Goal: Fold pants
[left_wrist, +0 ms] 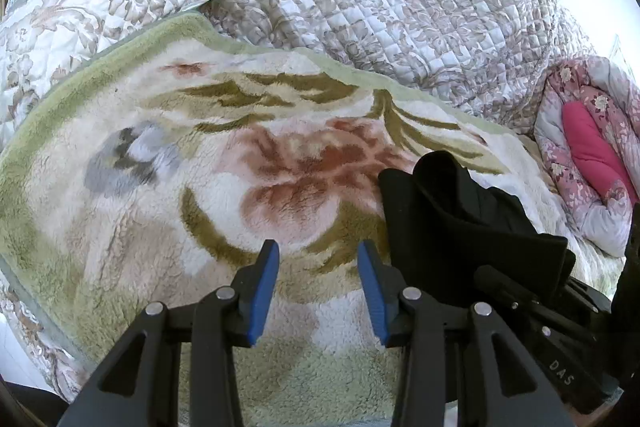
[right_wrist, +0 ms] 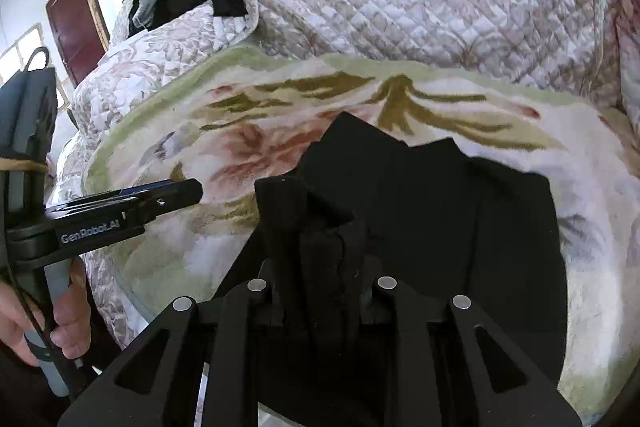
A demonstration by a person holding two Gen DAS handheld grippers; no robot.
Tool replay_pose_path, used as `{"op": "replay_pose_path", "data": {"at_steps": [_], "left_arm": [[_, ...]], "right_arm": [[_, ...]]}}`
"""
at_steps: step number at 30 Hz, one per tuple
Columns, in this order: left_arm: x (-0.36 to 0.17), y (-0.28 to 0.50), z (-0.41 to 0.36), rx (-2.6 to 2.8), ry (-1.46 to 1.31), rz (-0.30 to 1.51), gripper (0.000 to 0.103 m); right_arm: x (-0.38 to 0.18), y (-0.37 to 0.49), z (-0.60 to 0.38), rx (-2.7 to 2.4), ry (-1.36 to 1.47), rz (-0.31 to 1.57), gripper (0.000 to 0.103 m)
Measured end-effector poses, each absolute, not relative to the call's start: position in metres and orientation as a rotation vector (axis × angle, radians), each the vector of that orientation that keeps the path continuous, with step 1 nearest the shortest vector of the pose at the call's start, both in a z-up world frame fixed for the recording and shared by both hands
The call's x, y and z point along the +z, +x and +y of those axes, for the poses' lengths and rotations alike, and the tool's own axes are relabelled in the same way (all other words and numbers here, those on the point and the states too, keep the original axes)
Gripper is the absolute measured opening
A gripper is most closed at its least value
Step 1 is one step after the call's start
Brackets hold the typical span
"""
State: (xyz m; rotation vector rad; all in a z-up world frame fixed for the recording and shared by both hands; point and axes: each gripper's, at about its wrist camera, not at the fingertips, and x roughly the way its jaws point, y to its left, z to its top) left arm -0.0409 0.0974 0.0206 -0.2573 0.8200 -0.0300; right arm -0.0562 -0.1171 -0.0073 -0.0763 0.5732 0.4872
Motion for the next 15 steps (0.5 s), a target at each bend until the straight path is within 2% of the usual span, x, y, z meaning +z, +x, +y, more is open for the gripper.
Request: {"op": "replay_pose_path", "data": {"at_steps": [4, 5, 7, 9, 15], "left_arm": [[0.021, -0.042, 0.096, -0.034, -0.249, 0.818, 0.043], [0.020, -0.042, 0.096, -0.033, -0.250, 0.820, 0.043], [0.020, -0.041, 0.096, -0.031, -0.252, 0.822, 0.043], [0.021, -0.042, 0.097, -0.029, -0.252, 0.818, 0.043], [0.023, -0.044, 0.107, -0.007, -0.271, 0.798, 0.043]], "right_arm": [[-0.012, -0.063, -0.109, 0.503, -0.131, 0.570, 0.020], [-0.017, -0.063, -0.105, 0.508, -0.164, 0.583, 0.023], [-0.020, -0.064, -0.101, 0.522, -0.190, 0.588, 0.032], [-0.016, -0.072, -0.100, 0.580, -0.192, 0.568, 0.054], [-0.001, -0.097, -0.117, 0.757, -0.104, 0.521, 0.056]]}}
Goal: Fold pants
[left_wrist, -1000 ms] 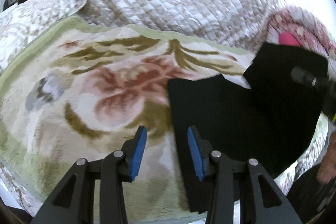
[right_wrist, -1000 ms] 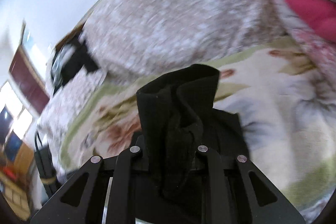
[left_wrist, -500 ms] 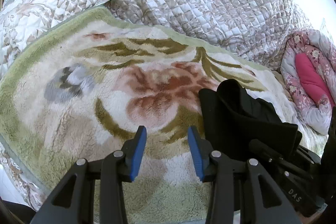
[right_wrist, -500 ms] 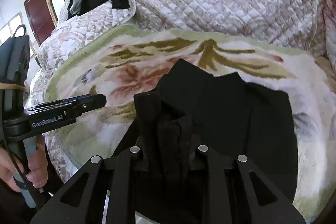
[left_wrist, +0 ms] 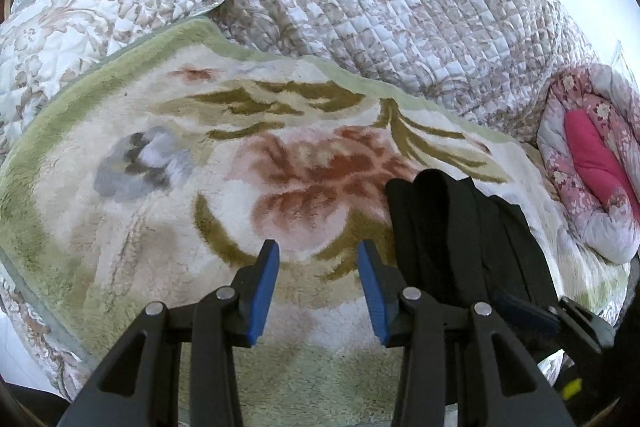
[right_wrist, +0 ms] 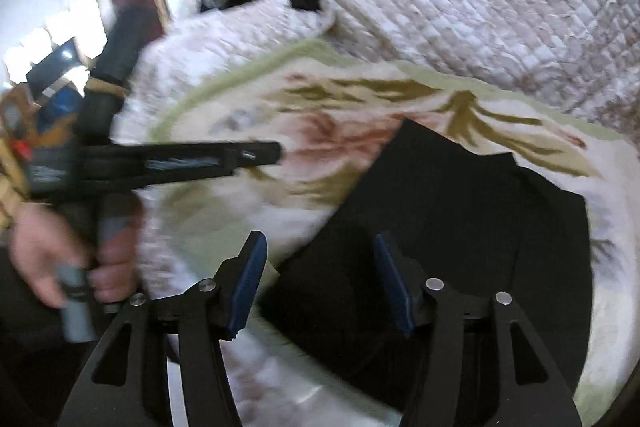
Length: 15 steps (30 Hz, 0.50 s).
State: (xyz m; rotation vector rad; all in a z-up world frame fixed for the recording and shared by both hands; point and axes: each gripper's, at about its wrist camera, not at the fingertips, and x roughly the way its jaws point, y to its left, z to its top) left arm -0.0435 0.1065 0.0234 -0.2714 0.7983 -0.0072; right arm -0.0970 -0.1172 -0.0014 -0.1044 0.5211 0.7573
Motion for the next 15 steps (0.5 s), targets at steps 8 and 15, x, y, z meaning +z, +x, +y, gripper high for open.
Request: {"op": "replay_pose_path", "data": {"at_steps": [8, 15], "left_arm": [[0.026, -0.042, 0.092, -0.061, -0.266, 0.780, 0.043], [0.040, -0.031, 0.061, -0.158, -0.211, 0.787, 0.043]], "right_arm": [[-0.023, -0.073, -0.148, 0.597, -0.081, 0.679, 0.025], [0.008, -0.057, -0.174, 0.540, 0.030, 0.650, 0.022]]}}
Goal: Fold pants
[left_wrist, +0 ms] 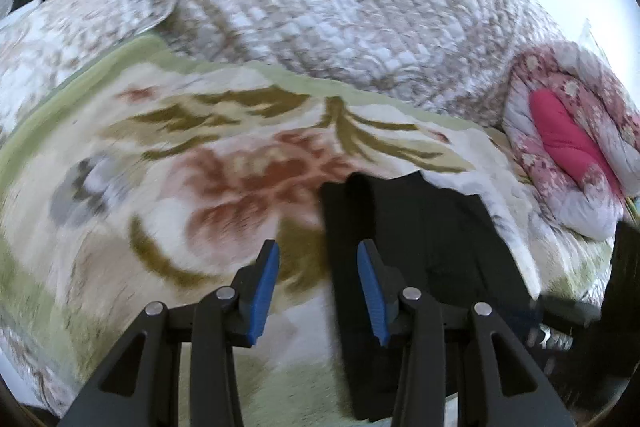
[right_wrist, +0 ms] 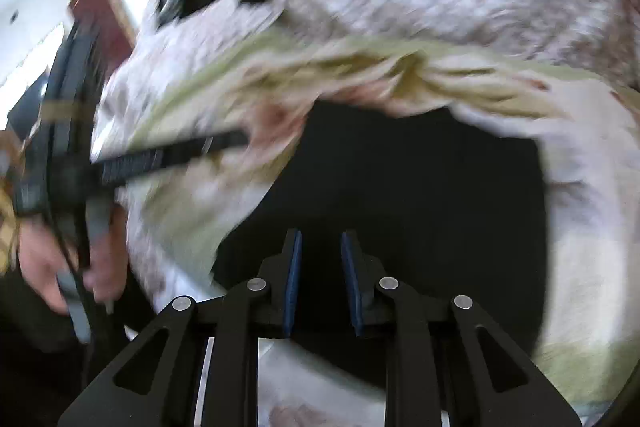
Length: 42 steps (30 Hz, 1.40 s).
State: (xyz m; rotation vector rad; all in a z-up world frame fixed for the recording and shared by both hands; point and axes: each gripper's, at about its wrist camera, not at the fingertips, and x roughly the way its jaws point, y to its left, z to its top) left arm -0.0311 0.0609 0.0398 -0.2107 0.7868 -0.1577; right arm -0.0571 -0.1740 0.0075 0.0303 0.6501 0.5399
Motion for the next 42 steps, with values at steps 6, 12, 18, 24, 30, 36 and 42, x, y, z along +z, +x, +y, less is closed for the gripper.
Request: {"op": "replay_pose_path", "data": {"at_steps": [6, 12, 18, 24, 30, 36, 42], "left_arm": [[0.057, 0.004, 0.015, -0.311, -0.117, 0.772, 0.043], [0.019, 0.037, -0.018, -0.346, -0.022, 0.850, 0.043], [0.006, 0.030, -0.006, -0.315, -0.050, 0.828, 0.043], [0.007, 0.030, -0.005, -0.309, -0.048, 0.817, 0.044], [0.018, 0.016, -0.004, -0.274, -0.017, 0.804, 0.044], [0.029, -0.005, 0.002, -0.236, -0.018, 0.793, 0.043], [0.028, -0.038, 0.000, -0.225, -0.017, 0.779, 0.043]], "right_arm": [[0.030, -0.001, -0.218, 0.357, 0.065, 0.685, 0.022], [0.000, 0.040, -0.231, 0.331, 0.146, 0.773, 0.022], [-0.009, 0.047, -0.239, 0.314, 0.200, 0.776, 0.020], [-0.008, 0.042, -0.239, 0.312, 0.178, 0.754, 0.023], [0.003, 0.015, -0.234, 0.314, 0.123, 0.684, 0.049], [0.003, -0.026, -0.231, 0.345, 0.100, 0.647, 0.049], [-0.007, -0.056, -0.224, 0.340, 0.044, 0.639, 0.049]]}}
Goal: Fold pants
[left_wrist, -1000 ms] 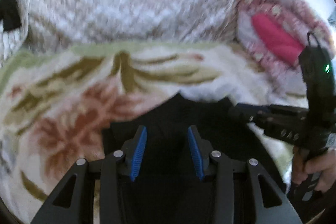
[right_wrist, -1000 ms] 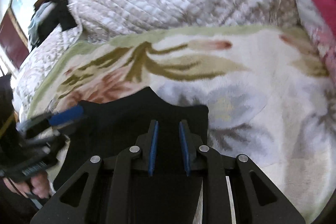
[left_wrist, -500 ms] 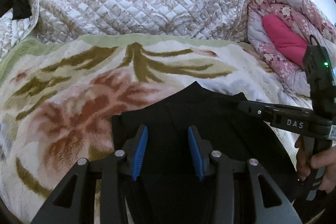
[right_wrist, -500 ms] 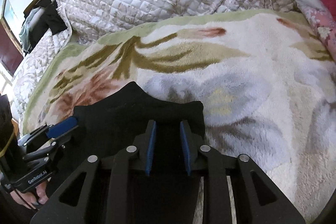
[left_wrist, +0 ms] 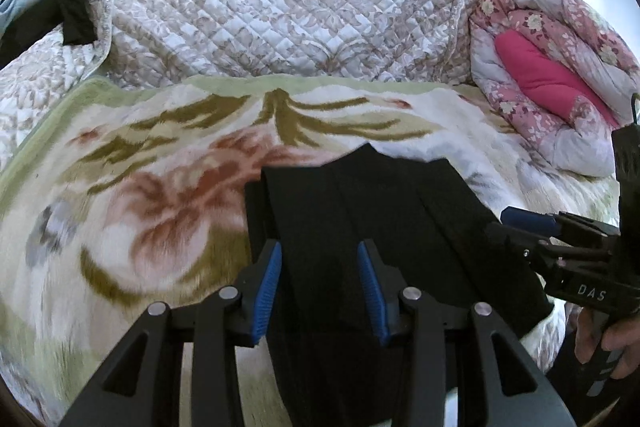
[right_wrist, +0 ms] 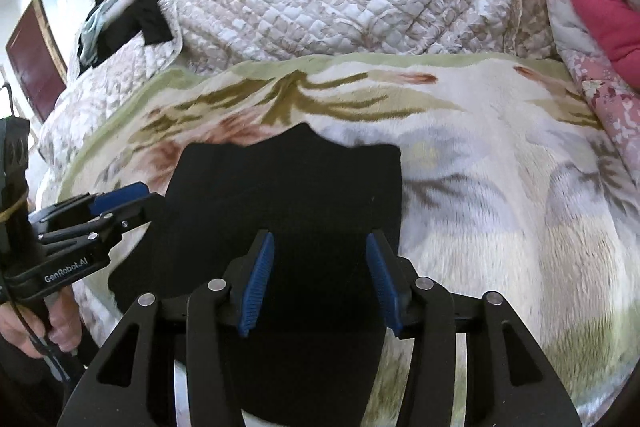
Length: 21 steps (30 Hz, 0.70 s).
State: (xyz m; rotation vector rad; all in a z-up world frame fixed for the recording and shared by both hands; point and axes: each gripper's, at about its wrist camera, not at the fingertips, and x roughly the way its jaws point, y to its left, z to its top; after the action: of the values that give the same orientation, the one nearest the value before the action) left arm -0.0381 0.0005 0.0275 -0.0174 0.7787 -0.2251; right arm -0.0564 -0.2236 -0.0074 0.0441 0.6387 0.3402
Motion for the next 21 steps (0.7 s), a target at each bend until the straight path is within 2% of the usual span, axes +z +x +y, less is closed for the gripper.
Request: {"op": "replay_pose_path", "data": {"at_steps": [2, 7, 21], "left_arm": [[0.019, -0.045, 0.000, -0.229, -0.022, 0.802, 0.043], [0.010, -0.048, -0.003, -0.230, -0.017, 0.827, 0.044], [0.010, -0.048, -0.005, -0.230, -0.021, 0.829, 0.044]], "right_arm": [[-0.015, -0.058, -0.219, 0.338, 0.031, 0.658, 0.050], [-0.021, -0.057, -0.209, 0.333, -0.021, 0.658, 0.060], [-0.024, -0.059, -0.204, 0.330, -0.045, 0.639, 0.066]]}}
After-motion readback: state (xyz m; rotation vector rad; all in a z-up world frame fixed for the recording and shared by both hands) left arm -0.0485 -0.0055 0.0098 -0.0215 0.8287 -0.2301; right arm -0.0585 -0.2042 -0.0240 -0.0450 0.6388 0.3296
